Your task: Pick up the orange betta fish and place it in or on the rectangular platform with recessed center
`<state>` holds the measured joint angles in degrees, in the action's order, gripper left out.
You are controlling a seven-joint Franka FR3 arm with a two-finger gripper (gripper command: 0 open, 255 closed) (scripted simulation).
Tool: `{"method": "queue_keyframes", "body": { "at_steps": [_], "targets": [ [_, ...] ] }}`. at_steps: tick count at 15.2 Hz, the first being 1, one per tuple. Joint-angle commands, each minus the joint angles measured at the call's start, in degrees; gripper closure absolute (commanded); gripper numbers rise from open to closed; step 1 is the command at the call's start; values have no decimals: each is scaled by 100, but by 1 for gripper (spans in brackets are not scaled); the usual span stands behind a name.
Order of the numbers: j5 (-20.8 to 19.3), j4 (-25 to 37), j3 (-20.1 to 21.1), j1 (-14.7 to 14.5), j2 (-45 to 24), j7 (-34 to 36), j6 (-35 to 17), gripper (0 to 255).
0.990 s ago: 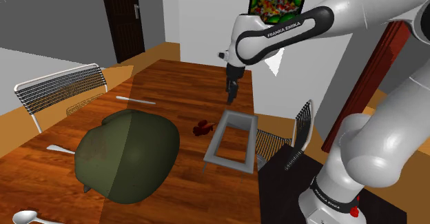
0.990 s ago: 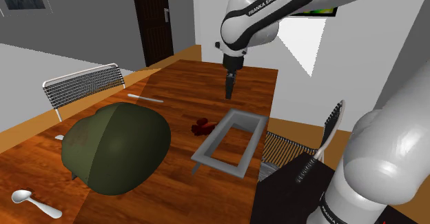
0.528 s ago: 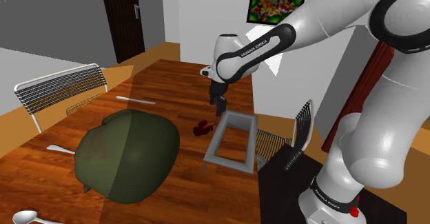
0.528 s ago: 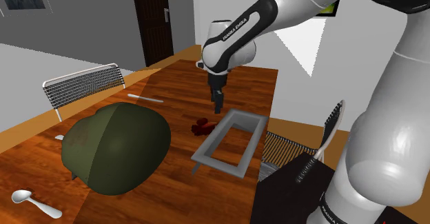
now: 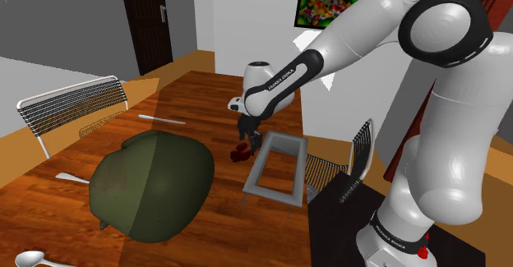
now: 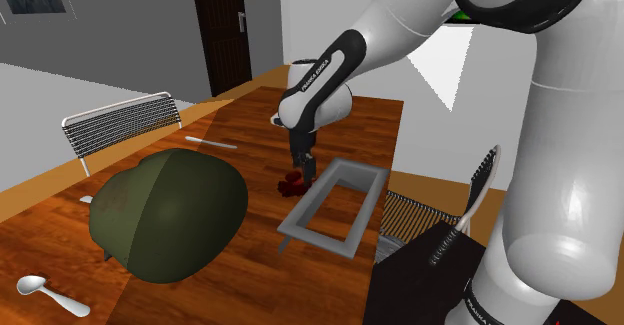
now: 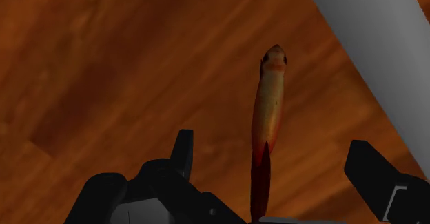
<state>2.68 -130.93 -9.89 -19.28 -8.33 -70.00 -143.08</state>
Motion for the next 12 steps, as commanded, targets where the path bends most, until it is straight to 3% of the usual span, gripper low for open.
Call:
{"method": "queue_keyframes", "body": {
  "at_steps": [1,11,12],
  "targets": [
    [38,-20,16,1,-124,-31,-143,0],
    [95,-29,34,13,-294,-72,-320,0],
    [95,-29,34,13,-294,-72,-320,255]
  ]
}}
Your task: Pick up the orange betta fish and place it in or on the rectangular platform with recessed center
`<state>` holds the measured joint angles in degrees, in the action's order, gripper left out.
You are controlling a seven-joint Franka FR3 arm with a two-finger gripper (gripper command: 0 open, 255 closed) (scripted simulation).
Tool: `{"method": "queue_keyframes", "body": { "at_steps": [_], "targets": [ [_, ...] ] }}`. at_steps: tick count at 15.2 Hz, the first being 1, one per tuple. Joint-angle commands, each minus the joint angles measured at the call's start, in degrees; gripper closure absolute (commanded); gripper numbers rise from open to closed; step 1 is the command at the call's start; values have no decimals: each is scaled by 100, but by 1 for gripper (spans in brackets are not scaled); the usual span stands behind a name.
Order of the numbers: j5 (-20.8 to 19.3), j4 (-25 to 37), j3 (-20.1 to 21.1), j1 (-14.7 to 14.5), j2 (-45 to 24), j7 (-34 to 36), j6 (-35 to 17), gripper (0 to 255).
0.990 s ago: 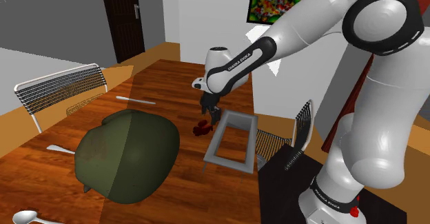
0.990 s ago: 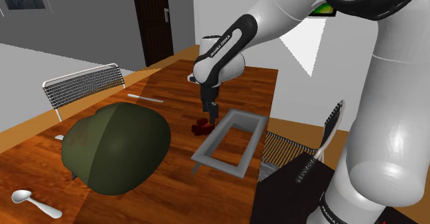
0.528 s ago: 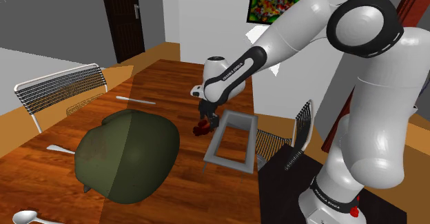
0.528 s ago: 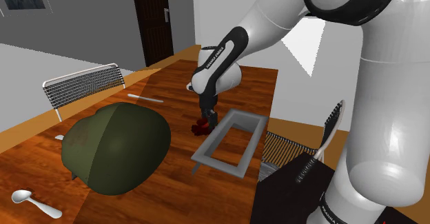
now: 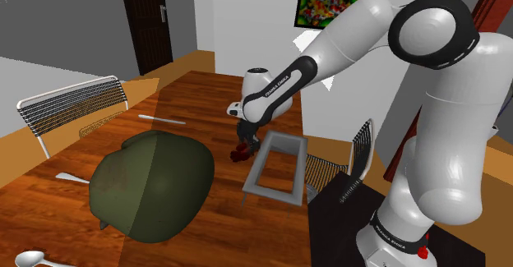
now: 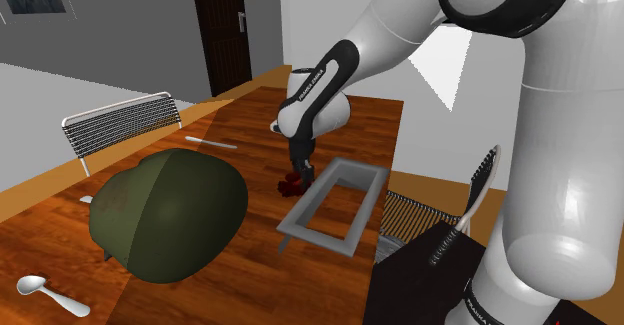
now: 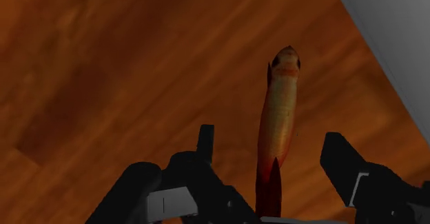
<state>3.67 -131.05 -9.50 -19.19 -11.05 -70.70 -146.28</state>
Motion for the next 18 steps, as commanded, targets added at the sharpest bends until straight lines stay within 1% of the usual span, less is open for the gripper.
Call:
{"method": "queue_keyframes", "body": {
  "at_steps": [1,9,18],
  "targets": [
    [-3,-17,-5,4,-22,-2,0,255],
    [-3,-17,-5,4,-23,-1,-1,255],
    [-176,121,-52,-28,500,122,651,255]
  ]
}}
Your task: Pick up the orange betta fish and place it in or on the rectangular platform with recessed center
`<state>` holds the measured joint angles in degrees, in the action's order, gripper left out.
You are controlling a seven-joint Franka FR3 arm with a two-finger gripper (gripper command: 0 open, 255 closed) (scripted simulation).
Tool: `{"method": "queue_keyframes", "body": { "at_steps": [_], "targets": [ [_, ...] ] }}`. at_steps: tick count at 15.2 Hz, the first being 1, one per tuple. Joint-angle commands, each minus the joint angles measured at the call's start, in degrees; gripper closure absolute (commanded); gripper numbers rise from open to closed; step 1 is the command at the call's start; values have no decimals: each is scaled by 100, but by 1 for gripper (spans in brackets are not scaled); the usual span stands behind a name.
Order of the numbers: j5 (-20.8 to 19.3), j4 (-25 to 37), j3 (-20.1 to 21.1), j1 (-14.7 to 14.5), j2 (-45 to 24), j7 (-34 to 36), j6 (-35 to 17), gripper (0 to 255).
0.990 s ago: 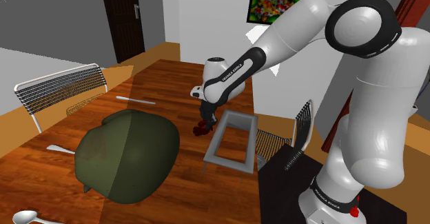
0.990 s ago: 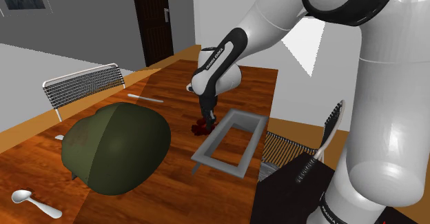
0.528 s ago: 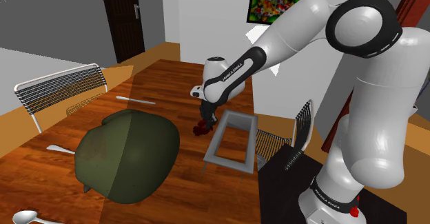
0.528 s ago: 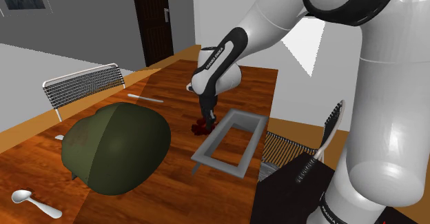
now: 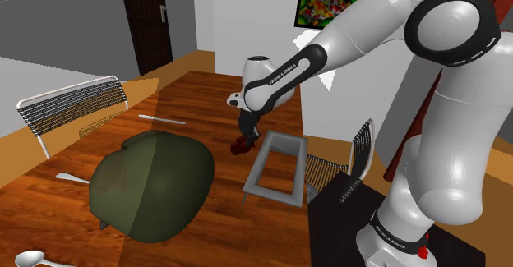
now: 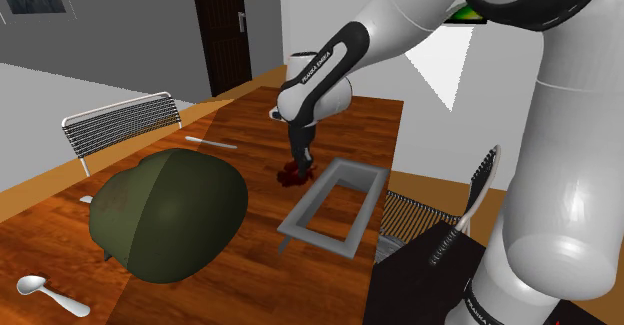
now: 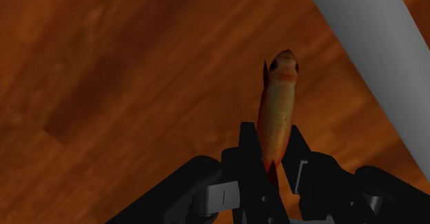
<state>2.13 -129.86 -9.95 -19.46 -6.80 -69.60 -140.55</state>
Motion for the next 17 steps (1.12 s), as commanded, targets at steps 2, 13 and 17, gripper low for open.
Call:
{"method": "queue_keyframes", "body": {
  "at_steps": [2,13,17],
  "targets": [
    [-54,47,-12,-5,180,34,226,255],
    [-188,384,-19,-16,676,131,1050,255],
    [-221,543,-16,-18,822,155,1353,255]
  ]
}}
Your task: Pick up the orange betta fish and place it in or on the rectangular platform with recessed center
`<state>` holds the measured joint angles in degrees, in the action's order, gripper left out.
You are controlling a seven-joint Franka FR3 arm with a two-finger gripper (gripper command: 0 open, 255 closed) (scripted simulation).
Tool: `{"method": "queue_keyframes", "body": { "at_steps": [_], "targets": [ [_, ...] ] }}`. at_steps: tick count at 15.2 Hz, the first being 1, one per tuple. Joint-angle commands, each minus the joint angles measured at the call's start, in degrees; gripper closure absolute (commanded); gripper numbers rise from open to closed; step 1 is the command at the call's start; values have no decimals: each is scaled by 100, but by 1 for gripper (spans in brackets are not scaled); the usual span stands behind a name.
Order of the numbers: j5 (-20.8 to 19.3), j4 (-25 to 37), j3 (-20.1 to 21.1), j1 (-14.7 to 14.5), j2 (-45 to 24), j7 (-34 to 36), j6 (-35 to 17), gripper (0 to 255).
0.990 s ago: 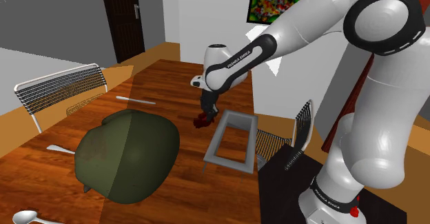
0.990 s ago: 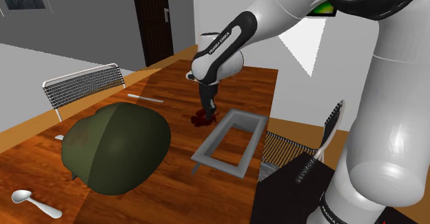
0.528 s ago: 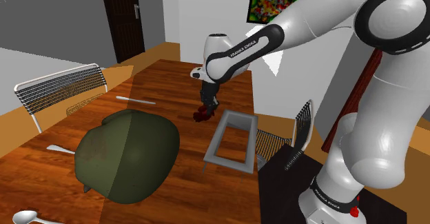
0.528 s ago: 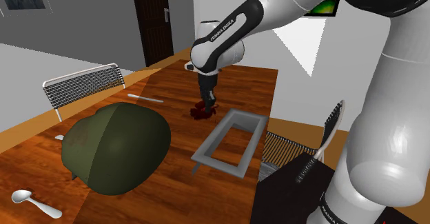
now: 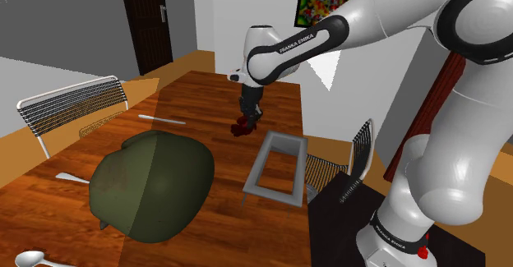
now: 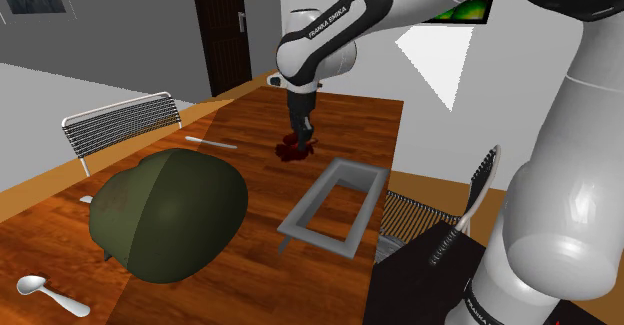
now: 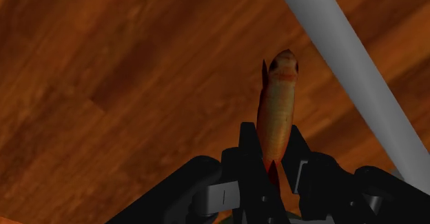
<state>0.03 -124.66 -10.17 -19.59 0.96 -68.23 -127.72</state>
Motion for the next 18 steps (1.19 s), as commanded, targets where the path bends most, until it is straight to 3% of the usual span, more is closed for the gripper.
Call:
{"method": "queue_keyframes", "body": {
  "at_steps": [1,7,18],
  "targets": [
    [-18,65,7,-6,79,23,145,255],
    [-50,307,13,-8,234,47,539,255],
    [-516,-2115,79,209,2873,222,737,255]
  ]
}}
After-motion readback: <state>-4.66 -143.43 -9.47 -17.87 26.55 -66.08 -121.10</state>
